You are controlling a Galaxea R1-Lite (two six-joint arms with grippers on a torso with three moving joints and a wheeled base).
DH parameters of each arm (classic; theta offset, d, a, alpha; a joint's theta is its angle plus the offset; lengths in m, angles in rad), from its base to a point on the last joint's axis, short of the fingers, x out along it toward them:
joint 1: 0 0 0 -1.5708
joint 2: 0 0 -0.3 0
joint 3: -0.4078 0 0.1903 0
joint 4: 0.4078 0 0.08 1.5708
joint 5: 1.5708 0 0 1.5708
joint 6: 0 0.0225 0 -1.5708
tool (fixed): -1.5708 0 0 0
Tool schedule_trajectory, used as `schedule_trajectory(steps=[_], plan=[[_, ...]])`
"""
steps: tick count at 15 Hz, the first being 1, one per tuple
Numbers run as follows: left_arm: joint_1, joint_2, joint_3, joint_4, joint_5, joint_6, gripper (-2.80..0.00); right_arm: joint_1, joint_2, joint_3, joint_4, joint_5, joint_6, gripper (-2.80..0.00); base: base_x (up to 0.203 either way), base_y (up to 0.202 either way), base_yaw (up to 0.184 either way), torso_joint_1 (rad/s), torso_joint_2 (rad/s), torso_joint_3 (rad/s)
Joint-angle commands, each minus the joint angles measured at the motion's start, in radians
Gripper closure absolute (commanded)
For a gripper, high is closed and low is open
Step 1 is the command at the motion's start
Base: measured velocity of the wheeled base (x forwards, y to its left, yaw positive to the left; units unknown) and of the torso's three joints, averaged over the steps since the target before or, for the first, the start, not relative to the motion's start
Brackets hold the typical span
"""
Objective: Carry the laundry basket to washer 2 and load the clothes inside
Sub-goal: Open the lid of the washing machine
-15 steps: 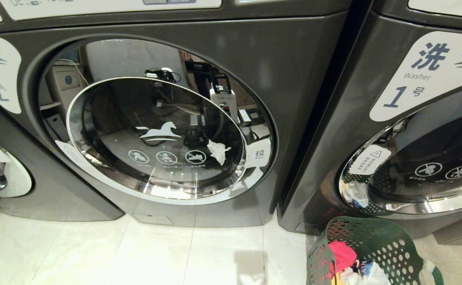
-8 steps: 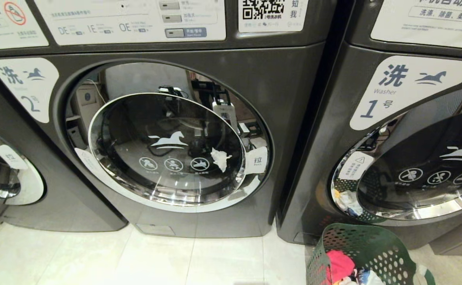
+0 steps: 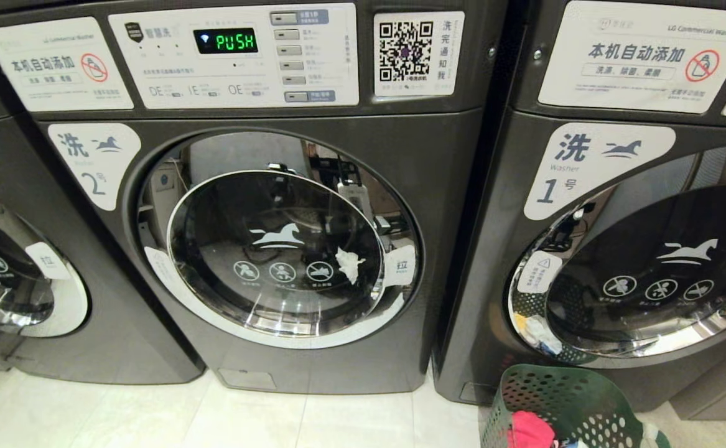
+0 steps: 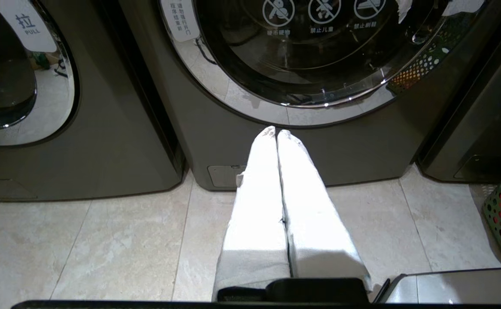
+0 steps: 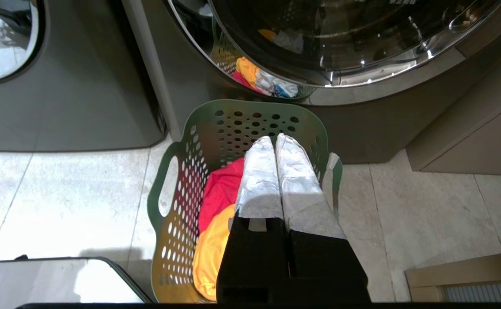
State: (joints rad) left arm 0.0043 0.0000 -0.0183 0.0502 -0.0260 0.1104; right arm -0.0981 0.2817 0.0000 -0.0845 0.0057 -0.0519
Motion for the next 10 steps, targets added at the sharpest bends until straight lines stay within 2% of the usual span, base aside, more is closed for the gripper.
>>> schedule_trajectory(steps=[1, 5, 10], plan=[[0.000, 0.002, 0.000, 0.000, 0.000, 0.000, 0.00, 0.000, 0.002, 0.034, -0.001, 0.000, 0.000, 0.00, 0.000, 0.000, 0.000, -0.002, 0.01, 0.199], [0.000, 0.002, 0.000, -0.001, 0.000, -0.004, 0.00, 0.000, 0.002, 0.034, -0.001, -0.001, 0.001, 0.00, 0.000, 0.000, 0.000, 0.001, 0.00, 0.197], [0.000, 0.002, 0.001, -0.001, 0.006, -0.014, 0.00, 0.005, 0.002, 0.034, -0.001, -0.001, 0.032, 0.00, 0.000, 0.000, 0.000, 0.003, 0.00, 0.043]])
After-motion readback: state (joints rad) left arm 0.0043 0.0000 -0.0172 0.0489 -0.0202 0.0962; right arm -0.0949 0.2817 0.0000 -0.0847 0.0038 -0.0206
